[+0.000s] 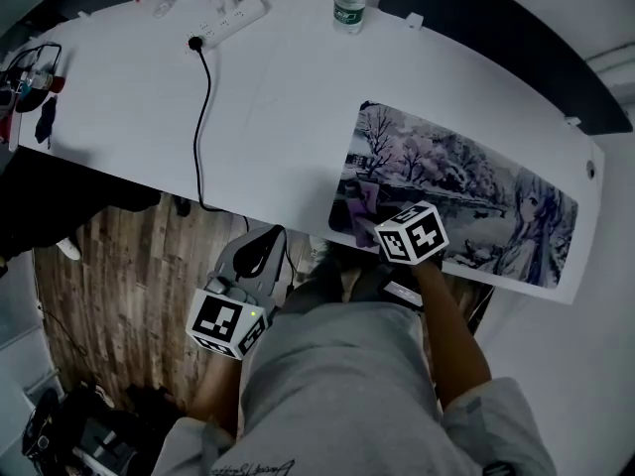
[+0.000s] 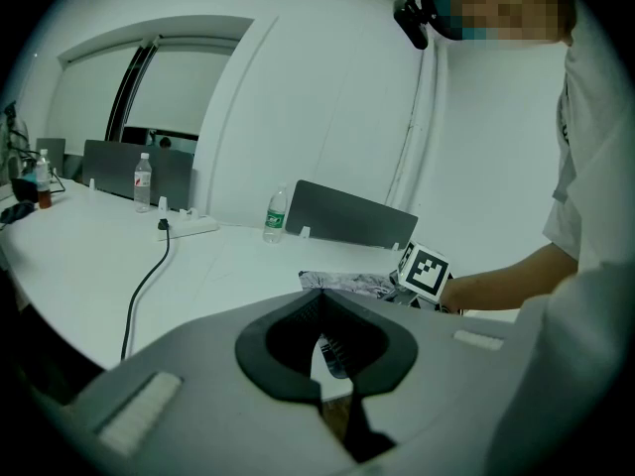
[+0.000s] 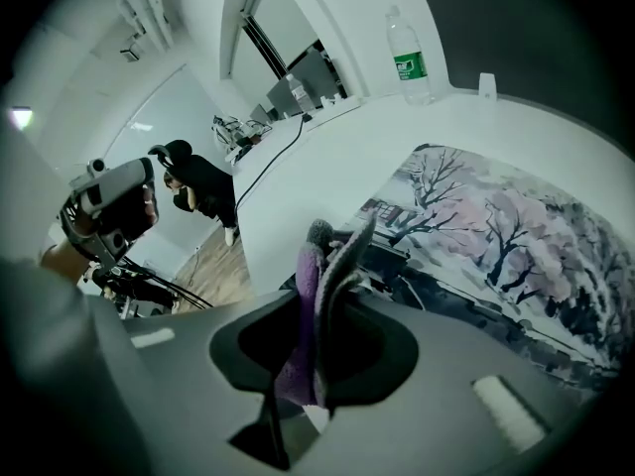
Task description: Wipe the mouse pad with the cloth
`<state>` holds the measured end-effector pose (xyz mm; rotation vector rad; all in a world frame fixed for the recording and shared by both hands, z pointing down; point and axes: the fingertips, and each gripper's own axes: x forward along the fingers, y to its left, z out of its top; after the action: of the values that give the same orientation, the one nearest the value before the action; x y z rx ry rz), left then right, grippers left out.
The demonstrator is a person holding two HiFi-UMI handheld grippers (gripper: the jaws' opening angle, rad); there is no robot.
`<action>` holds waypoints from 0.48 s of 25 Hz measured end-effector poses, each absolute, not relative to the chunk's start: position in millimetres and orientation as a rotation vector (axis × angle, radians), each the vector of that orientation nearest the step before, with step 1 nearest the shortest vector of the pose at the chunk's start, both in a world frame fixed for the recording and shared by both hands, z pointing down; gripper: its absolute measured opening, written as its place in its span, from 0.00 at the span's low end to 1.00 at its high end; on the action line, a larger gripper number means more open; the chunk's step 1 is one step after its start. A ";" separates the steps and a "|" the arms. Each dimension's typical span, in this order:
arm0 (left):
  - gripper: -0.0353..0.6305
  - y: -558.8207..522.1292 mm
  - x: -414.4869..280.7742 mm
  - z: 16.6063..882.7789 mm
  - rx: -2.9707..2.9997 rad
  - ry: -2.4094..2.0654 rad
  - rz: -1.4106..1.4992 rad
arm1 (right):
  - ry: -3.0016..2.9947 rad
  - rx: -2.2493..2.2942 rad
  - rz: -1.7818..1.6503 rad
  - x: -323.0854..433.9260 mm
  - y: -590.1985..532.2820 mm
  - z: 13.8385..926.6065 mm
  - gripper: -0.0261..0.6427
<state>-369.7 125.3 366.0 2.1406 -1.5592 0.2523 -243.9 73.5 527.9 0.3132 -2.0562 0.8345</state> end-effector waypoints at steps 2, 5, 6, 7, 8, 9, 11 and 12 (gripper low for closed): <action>0.08 121.1 -361.5 366.6 2.159 -1.546 0.253 | -2.086 0.330 0.831 -237.0 68.4 520.0 0.18; 0.08 109.3 -343.4 362.3 2.195 -1.512 0.259 | -2.134 0.380 0.831 -220.6 57.0 504.2 0.18; 0.08 104.6 -335.9 360.6 2.209 -1.498 0.264 | -2.152 0.398 0.828 -213.9 52.7 498.5 0.17; 0.08 99.8 -327.9 359.0 2.224 -1.483 0.270 | -2.168 0.417 0.823 -206.4 48.6 492.9 0.17; 0.08 94.9 -319.3 357.1 2.240 -1.467 0.276 | -2.183 0.438 0.818 -197.9 44.4 487.6 0.17; 0.08 90.1 -310.6 354.9 2.256 -1.451 0.282 | -2.195 0.461 0.813 -188.6 40.1 482.5 0.17; 0.08 81.2 -293.6 350.1 2.283 -1.423 0.292 | -2.215 0.511 0.812 -169.3 31.8 473.2 0.17; 0.08 77.2 -285.3 348.1 2.295 -1.411 0.298 | -2.226 0.534 0.817 -160.1 28.7 468.9 0.17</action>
<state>-285.3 77.2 348.1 2.2948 -1.4105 0.2983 -160.1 28.7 468.9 0.5340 -2.2264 0.8167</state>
